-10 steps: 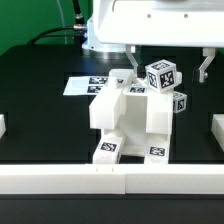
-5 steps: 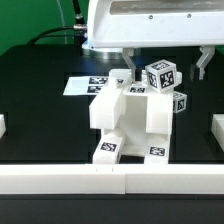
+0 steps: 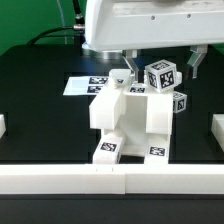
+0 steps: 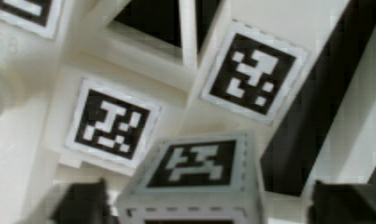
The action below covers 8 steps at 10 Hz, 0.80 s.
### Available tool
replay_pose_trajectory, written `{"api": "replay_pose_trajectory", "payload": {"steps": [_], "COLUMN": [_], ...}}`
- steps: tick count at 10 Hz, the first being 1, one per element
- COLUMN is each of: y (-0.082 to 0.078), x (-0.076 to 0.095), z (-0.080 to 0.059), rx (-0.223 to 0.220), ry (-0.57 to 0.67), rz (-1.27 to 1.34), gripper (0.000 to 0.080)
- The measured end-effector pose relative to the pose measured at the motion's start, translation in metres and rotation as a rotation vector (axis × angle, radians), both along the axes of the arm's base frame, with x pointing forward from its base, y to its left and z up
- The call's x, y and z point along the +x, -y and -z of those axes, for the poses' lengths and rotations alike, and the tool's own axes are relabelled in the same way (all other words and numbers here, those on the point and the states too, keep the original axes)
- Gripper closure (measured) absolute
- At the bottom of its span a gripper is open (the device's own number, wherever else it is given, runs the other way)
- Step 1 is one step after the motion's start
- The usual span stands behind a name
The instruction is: Assemble chair
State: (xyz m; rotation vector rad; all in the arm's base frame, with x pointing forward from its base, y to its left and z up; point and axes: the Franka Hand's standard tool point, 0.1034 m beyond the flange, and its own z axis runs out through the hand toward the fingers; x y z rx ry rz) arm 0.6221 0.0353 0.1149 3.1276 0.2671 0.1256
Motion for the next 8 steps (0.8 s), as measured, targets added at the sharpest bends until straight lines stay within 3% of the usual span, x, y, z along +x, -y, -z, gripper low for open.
{"api": "replay_pose_trajectory", "payload": {"steps": [1,2,3,6,8], "y": [0.0001,0.0002,0.0003,0.0031,0.004], "x": [0.0,-0.0001,-0.0001,0.0004,0.0003], "z": [0.0001,0.0002,0.0003,0.0009,0.001], "rx": [0.0,0.0,0.0,0.007,0.025], "ry": [0.0,0.0,-0.001,-0.001,-0.004], "rz": [0.0,0.0,0.007,0.066,0.277], "gripper": [0.04,0.04,0.0531,0.053,0.053]}}
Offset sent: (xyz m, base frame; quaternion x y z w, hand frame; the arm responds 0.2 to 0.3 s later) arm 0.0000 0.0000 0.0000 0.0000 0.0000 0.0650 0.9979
